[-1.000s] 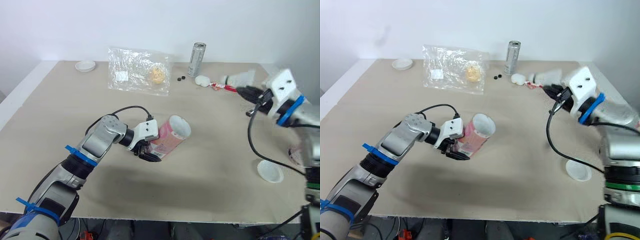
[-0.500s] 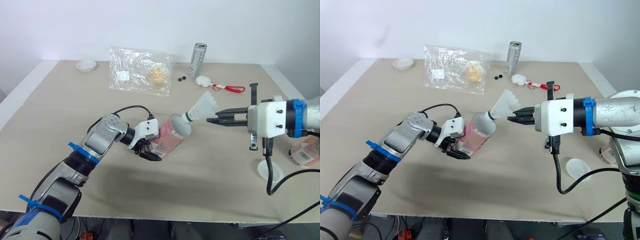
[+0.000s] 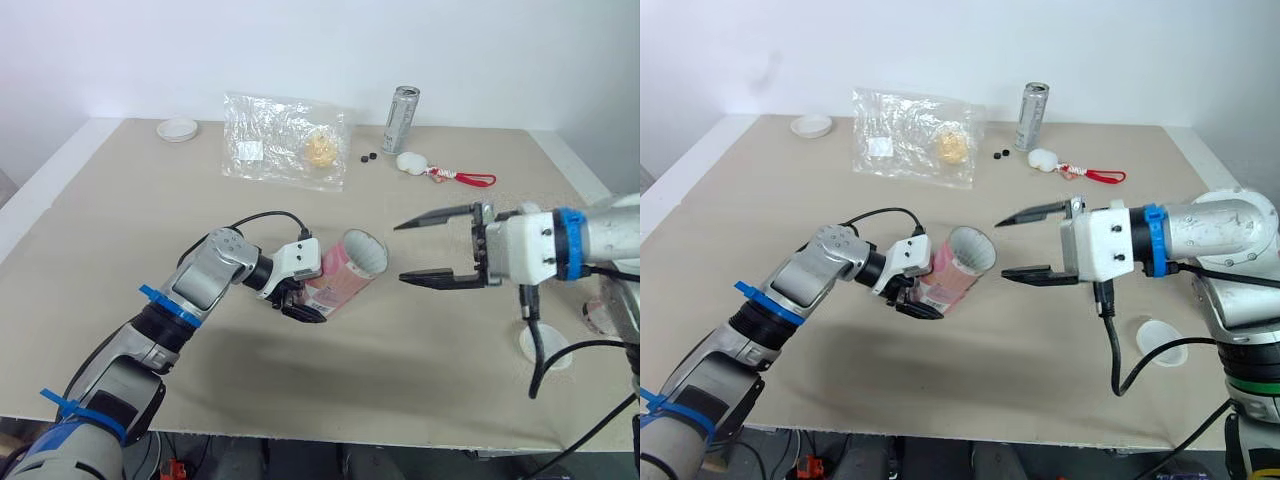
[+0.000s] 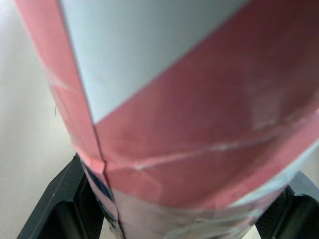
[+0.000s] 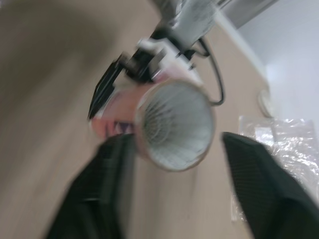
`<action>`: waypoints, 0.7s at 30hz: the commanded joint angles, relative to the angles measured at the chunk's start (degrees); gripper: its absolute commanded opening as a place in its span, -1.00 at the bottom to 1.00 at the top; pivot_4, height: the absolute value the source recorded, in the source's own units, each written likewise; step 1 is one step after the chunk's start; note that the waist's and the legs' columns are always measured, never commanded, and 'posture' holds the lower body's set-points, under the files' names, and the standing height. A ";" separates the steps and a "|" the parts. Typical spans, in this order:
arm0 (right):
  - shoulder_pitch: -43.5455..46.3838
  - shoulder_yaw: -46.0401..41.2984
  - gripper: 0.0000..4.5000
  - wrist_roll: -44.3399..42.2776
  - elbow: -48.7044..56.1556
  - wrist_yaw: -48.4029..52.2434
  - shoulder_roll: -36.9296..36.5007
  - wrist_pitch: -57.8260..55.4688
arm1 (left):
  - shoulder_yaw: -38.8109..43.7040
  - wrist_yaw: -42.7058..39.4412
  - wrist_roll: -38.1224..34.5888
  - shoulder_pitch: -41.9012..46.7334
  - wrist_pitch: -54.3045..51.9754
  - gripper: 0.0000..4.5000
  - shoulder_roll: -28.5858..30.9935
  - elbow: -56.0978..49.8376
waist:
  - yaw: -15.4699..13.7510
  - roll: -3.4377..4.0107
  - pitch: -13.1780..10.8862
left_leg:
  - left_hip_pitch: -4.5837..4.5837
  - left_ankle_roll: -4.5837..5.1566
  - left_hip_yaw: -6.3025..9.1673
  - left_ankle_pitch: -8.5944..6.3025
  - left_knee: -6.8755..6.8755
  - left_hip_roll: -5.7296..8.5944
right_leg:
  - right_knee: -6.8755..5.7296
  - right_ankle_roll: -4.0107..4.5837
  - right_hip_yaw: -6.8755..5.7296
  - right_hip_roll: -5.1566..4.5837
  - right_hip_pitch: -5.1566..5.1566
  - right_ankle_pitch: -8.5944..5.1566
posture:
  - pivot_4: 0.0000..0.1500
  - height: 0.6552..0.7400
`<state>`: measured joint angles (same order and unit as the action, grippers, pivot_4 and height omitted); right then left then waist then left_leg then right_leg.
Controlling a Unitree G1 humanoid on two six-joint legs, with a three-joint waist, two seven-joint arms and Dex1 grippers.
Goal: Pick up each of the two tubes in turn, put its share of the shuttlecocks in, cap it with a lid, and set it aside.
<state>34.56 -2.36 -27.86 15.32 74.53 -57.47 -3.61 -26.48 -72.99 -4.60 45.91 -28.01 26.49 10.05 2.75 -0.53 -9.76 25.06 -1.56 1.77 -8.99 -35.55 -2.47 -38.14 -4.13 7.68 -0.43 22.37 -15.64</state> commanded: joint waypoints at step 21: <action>21.48 19.45 -0.69 7.09 -5.79 7.31 4.28 -18.45 | -3.24 -1.24 3.36 0.87 0.11 0.49 0.92 0.19 | -0.01 0.00 0.00 | 0.07 -0.01 -0.07 -0.01 0.09 -0.06 | -0.01 0.09 -0.05 0.03 0.23 -0.04 | 1.00 1.00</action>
<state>53.32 15.55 -23.28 10.76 79.30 -54.28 -23.71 -27.80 -74.30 -3.28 47.23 -27.40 27.06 9.47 2.74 -0.54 -9.76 25.14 -1.57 1.72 -9.00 -35.46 -2.54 -38.16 -4.03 7.61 -0.38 22.60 -15.68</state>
